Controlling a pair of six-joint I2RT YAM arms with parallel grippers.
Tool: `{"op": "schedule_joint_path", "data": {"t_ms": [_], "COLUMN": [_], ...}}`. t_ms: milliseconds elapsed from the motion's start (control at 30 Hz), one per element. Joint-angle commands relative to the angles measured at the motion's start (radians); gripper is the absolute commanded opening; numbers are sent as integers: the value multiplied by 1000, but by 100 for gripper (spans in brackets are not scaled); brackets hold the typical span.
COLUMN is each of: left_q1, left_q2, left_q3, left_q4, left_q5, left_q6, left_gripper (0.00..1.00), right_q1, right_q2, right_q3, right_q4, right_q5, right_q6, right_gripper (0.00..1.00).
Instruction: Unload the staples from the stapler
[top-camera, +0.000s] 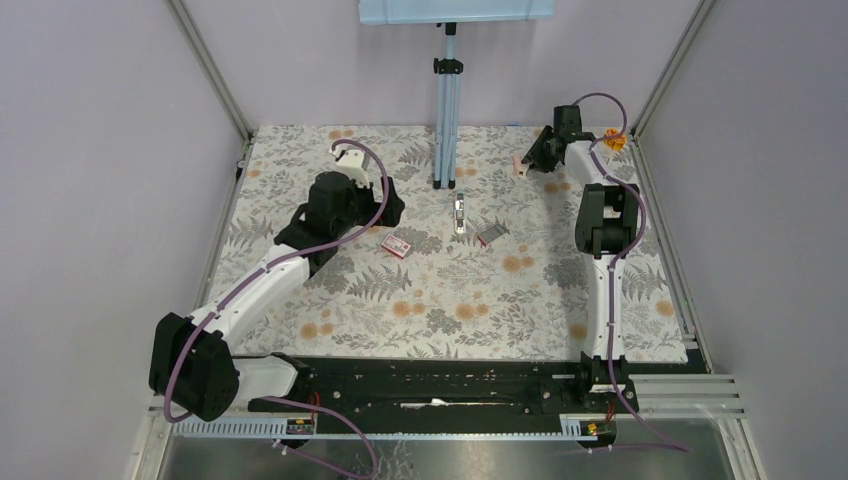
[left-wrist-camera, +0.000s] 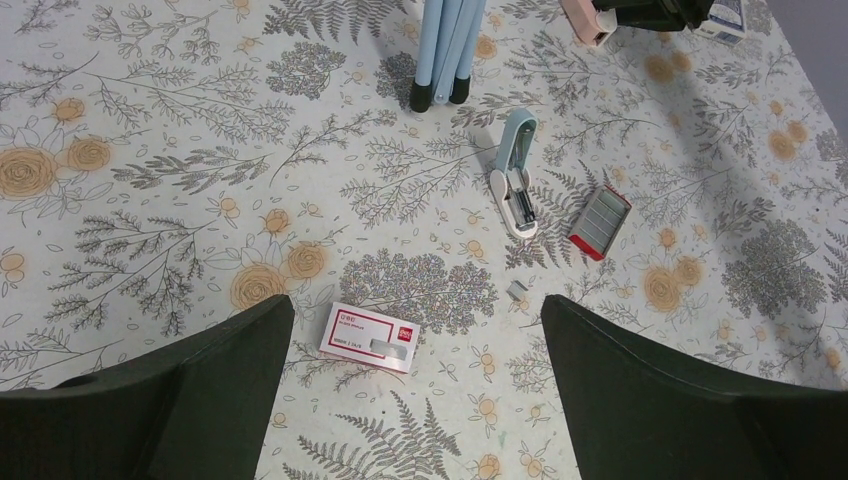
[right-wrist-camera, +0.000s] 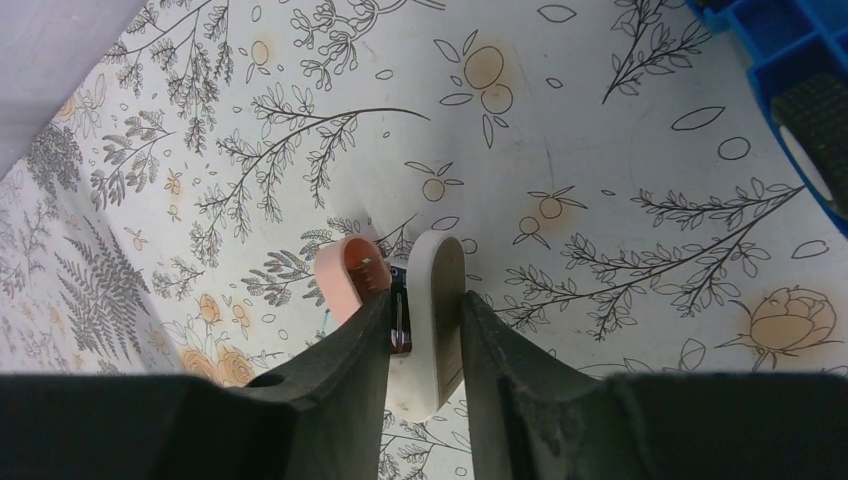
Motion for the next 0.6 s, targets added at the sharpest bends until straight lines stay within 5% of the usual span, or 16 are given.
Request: {"op": "schedule_joint_path", "data": {"t_ms": [0,300,567], "left_q1": [4,4,5], "left_q2": [6,9,-5], "left_q3": [49,49,33], "left_q4": [15,20,55], "left_q5": [15,31,74], "left_q6": [5,-3,-14], "left_gripper": [99,99,99], "right_q1": [6,6,6], "right_q2": [-12,-167,-458], "right_q3": [-9,-152,-482], "right_q4": [-12,75,253], "right_q5": [4,10,2], "right_q6": [-27,-88,-114], "right_gripper": [32,2,0]}}
